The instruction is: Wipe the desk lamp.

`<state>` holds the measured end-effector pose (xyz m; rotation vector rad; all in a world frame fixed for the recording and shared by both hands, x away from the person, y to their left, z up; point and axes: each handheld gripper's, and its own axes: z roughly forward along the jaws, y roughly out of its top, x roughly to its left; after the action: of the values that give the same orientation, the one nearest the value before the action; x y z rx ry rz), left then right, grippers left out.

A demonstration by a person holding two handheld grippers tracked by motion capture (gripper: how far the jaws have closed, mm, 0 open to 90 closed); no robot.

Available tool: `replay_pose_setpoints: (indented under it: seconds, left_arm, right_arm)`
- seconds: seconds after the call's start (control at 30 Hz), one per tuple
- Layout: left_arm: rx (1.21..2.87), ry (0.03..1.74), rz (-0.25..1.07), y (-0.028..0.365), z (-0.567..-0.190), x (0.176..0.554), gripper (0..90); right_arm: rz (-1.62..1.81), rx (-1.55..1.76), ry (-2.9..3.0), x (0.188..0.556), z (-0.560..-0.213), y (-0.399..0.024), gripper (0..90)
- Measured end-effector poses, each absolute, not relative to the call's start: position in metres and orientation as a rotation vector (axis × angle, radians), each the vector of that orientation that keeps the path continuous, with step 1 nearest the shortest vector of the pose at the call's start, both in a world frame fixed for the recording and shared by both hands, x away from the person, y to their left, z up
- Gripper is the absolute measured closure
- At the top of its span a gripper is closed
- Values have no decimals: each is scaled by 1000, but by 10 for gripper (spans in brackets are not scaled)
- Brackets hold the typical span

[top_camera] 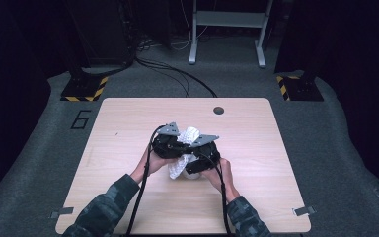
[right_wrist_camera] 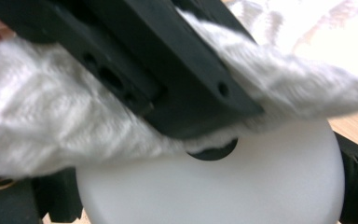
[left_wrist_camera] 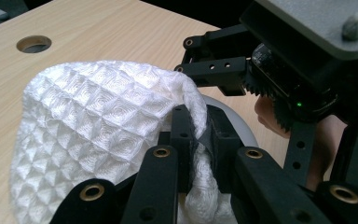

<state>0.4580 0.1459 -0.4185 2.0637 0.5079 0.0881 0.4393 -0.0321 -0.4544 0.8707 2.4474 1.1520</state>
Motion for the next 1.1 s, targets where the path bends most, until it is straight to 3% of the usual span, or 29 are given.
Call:
replay_pose_setpoints:
  seconds: [0.23,0.53,1.1]
  left_arm:
    - [2054,522,62,155,-418,456,830]
    - [2007,516,-92,162,-423,452,831]
    - [2020,488,-129,149,-423,456,833]
  right_arm:
    - [1153,870,2451,439,-454,-32,87]
    - [1151,864,2452,440,-454,-32,86]
    - [1188,854,2434,439,-457,-34,86]
